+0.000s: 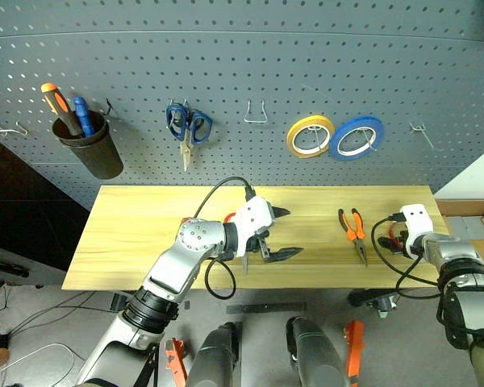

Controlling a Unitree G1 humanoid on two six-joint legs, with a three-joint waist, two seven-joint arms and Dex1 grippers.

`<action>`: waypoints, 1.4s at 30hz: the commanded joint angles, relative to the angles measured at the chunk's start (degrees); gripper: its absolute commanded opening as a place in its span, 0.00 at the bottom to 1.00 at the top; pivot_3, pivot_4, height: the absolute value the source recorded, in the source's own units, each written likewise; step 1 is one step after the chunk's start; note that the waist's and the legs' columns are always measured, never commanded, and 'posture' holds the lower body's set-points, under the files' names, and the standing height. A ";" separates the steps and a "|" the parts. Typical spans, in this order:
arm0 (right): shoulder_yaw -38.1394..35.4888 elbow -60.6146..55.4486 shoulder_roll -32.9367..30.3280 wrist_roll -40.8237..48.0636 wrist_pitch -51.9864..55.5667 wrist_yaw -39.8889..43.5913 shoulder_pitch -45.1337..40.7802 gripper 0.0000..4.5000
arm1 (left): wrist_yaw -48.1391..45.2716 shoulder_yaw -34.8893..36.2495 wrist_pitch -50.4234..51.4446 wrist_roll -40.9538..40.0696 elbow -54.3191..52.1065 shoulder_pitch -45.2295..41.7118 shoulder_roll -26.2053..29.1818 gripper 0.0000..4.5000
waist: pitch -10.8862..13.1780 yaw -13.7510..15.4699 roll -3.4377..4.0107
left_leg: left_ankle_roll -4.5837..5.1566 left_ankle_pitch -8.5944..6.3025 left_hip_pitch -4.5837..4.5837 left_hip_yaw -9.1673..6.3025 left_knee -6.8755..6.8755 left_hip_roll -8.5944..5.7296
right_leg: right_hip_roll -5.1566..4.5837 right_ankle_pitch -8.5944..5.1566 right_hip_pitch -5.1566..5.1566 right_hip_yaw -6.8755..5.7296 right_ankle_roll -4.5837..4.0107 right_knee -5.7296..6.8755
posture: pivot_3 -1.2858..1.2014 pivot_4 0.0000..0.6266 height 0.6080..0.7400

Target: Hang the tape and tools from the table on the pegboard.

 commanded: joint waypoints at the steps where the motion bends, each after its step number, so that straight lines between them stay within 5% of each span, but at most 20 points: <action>1: 0.60 2.96 -1.28 -1.70 0.92 0.85 -0.18 0.48 | -2.36 -0.27 -1.29 -1.23 -2.88 -0.26 0.05 1.00 | 0.00 0.11 0.00 | 0.00 0.00 0.00 -0.01 0.00 0.00 | 0.00 0.00 0.00 0.00 0.00 0.00 | 0.48 0.47 1.00; 7: 2.58 4.25 -0.69 -4.02 0.61 0.99 0.00 0.02 | -3.86 1.06 -0.41 -3.06 -4.40 0.10 0.25 1.00 | -0.02 0.31 -0.03 | 0.00 0.00 -0.02 -0.06 0.09 -0.04 | 0.00 0.05 0.04 0.00 0.10 0.00 | 0.48 0.44 1.00; 14: 1.24 -0.79 -1.25 -2.66 -0.38 2.87 2.34 0.01 | -3.86 1.31 -0.64 -4.51 -4.38 -0.50 -1.02 1.00 | -0.03 0.30 -0.07 | -0.01 0.00 -0.01 -0.09 0.14 -0.04 | 0.00 0.08 0.08 -0.01 0.15 -0.02 | 0.46 0.45 1.00; 17: -1.32 -14.45 -4.31 0.25 3.16 6.22 8.63 0.01 | -4.46 0.94 -0.04 -5.33 -4.69 -1.32 -1.70 1.00 | 0.04 0.36 -0.02 | -0.01 0.00 -0.06 -0.09 0.14 -0.06 | -0.01 -0.02 0.05 -0.02 0.34 -0.03 | 0.46 0.48 1.00; 21: -8.10 -49.81 -7.30 3.03 10.07 4.36 25.38 0.01 | -4.22 0.89 -0.27 -5.66 -4.04 -3.37 -3.50 1.00 | 0.28 0.34 0.45 | -0.01 0.00 -0.57 -0.18 0.17 -0.10 | -0.06 0.10 -0.47 -0.05 0.20 0.07 | 0.45 0.50 1.00; 23: -13.23 -70.48 -5.57 3.27 14.45 0.21 34.36 0.01 | -3.36 1.31 -0.03 -6.19 -3.75 -4.88 -5.24 1.00 | 0.37 0.21 0.56 | 0.00 0.00 -0.79 -0.26 0.20 -0.11 | -0.10 0.12 -0.66 -0.10 0.23 0.09 | 0.44 0.51 1.00; 29: -13.95 -104.43 3.47 1.40 24.64 -9.83 43.20 0.01 | -2.50 2.31 0.01 -7.09 -1.73 -8.55 -8.82 1.00 | 0.46 -0.69 0.48 | -0.02 0.00 -0.77 -0.32 0.23 0.05 | 0.01 -0.06 -0.74 -0.04 0.55 0.13 | 0.42 0.52 1.00; 34: -13.52 -104.47 4.83 -0.19 24.18 -14.33 34.57 0.01 | -2.46 2.91 -0.39 -7.18 0.45 -11.24 -10.71 1.00 | 0.70 -1.09 0.38 | 0.14 0.11 -0.79 -0.21 0.45 -0.07 | -0.07 0.24 -0.71 0.10 0.85 0.05 | 0.41 0.52 1.00; 42: -13.50 -79.92 0.54 -0.45 9.20 -14.13 22.75 0.01 | -2.27 2.73 -2.29 -6.14 3.15 -13.16 -12.34 1.00 | 0.70 -1.22 0.37 | 0.17 0.10 -0.88 -0.23 0.37 -0.14 | -0.12 0.30 -0.73 0.04 0.78 -0.04 | 0.42 0.48 1.00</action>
